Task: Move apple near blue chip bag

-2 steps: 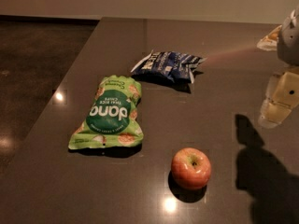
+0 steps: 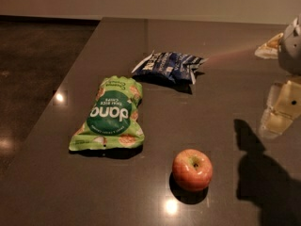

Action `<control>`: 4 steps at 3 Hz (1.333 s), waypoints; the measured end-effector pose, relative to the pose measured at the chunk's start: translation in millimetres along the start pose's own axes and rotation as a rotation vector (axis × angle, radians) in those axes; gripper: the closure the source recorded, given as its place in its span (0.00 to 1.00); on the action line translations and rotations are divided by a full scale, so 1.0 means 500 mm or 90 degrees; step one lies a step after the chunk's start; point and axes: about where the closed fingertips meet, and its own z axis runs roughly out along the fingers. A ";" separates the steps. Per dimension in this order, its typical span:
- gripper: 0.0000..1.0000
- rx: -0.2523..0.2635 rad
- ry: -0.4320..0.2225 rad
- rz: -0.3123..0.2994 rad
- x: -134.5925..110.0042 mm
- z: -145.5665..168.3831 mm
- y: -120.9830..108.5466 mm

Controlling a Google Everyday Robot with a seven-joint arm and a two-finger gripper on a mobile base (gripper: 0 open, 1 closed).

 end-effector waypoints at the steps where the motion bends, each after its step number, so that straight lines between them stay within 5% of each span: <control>1: 0.00 -0.036 -0.047 -0.021 -0.014 0.028 0.057; 4: 0.00 -0.092 -0.129 -0.117 -0.086 0.131 0.202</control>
Offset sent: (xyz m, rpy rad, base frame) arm -0.0663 0.0575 -0.0658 0.2141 0.0994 0.2032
